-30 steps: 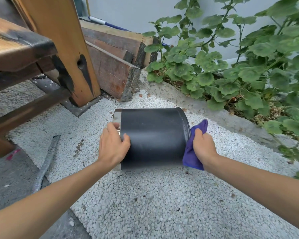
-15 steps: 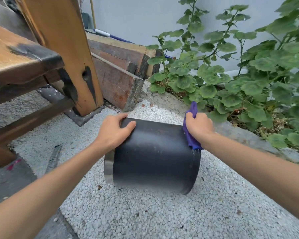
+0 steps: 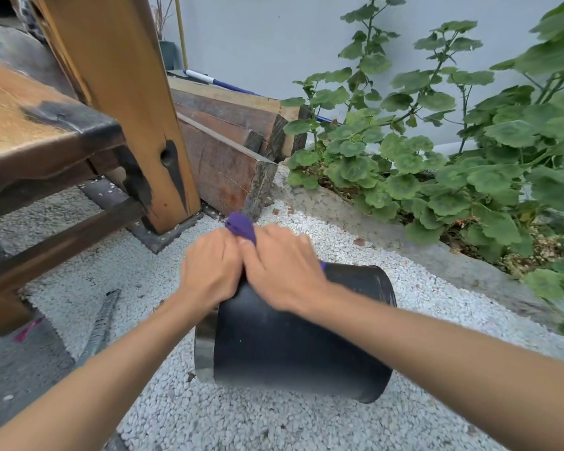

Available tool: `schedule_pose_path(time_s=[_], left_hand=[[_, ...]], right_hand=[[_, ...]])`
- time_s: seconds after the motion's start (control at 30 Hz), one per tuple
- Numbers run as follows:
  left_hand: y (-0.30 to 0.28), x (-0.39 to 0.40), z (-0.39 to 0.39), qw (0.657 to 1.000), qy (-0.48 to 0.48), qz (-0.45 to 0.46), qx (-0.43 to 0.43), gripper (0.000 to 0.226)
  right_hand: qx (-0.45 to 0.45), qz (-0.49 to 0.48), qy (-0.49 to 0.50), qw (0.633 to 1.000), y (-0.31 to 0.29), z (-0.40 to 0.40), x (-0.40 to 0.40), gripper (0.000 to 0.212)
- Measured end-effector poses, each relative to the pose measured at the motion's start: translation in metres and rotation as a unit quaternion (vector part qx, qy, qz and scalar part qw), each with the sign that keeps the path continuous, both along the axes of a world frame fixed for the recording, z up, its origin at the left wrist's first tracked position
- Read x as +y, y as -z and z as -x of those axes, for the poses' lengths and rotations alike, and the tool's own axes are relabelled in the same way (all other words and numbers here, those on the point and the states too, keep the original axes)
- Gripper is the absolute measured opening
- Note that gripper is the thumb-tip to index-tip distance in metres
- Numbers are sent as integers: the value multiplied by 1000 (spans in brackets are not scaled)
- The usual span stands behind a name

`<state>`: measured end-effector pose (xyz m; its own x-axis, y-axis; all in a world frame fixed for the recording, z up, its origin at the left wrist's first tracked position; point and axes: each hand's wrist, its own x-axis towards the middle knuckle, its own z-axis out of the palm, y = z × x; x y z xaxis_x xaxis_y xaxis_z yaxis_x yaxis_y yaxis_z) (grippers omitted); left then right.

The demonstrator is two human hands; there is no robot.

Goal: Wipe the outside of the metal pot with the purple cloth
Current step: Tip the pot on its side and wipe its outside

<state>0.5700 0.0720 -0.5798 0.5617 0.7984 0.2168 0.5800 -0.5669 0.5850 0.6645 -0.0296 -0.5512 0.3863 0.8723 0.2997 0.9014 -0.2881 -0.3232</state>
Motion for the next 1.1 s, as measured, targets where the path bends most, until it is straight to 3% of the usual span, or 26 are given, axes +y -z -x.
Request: schedule_pose_path(time_s=[0.17, 0.33, 0.53, 0.83, 1.1], left_hand=[[-1, -7, 4, 997, 44, 33, -56, 38], [2, -8, 5, 994, 101, -41, 32, 77], [4, -6, 10, 977, 168, -102, 80, 79], [-1, -9, 11, 956, 176, -160, 174, 81], [-3, -9, 14, 958, 184, -171, 135, 61]], right_hand=[[11, 43, -30, 999, 9, 6, 5, 70], [-72, 54, -86, 992, 9, -8, -10, 83], [-148, 105, -95, 979, 15, -18, -29, 86], [-146, 120, -49, 981, 23, -50, -68, 71], [-154, 117, 37, 980, 27, -94, -114, 76]])
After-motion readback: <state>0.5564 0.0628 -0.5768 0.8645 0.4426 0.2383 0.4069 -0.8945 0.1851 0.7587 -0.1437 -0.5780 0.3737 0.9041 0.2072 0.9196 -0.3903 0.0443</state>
